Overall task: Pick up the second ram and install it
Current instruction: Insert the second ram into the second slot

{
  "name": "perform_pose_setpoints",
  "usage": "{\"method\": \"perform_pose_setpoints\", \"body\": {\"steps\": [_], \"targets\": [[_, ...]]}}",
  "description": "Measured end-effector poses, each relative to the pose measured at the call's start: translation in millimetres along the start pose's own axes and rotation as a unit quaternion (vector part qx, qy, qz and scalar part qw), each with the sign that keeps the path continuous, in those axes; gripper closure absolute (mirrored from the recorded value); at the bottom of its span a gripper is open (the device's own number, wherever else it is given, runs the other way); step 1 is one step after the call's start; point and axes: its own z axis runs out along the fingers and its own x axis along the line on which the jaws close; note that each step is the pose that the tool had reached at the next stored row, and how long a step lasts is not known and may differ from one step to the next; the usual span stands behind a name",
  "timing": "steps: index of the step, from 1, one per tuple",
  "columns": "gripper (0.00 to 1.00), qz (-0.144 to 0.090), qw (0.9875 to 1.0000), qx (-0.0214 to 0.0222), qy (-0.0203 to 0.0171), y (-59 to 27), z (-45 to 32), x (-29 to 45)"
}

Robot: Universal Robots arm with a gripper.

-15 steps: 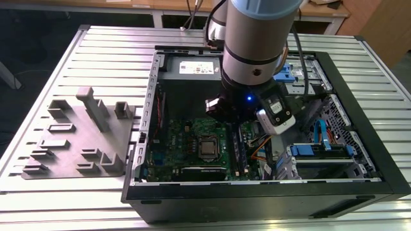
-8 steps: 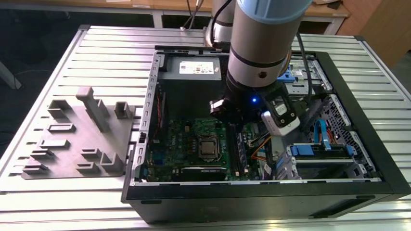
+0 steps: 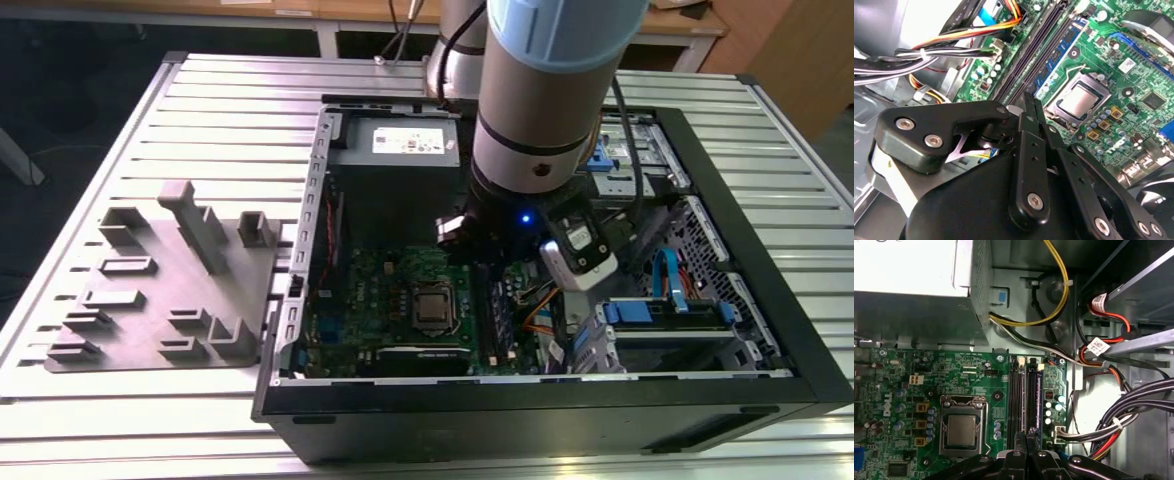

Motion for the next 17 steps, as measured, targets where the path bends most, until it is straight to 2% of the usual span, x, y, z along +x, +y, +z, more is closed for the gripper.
{"method": "perform_pose_setpoints", "body": {"steps": [4,10,14,17], "targets": [[0.92,0.0,1.0,-0.0007,-0.0006,-0.1,1.3,2.2],[0.92,0.0,1.0,-0.0006,-0.0006,-1.2,11.7,2.9],[0.92,0.0,1.0,-0.0008,-0.0006,-1.3,13.4,3.1],[0.92,0.0,1.0,-0.0008,-0.0006,-1.7,18.2,3.6]]}}
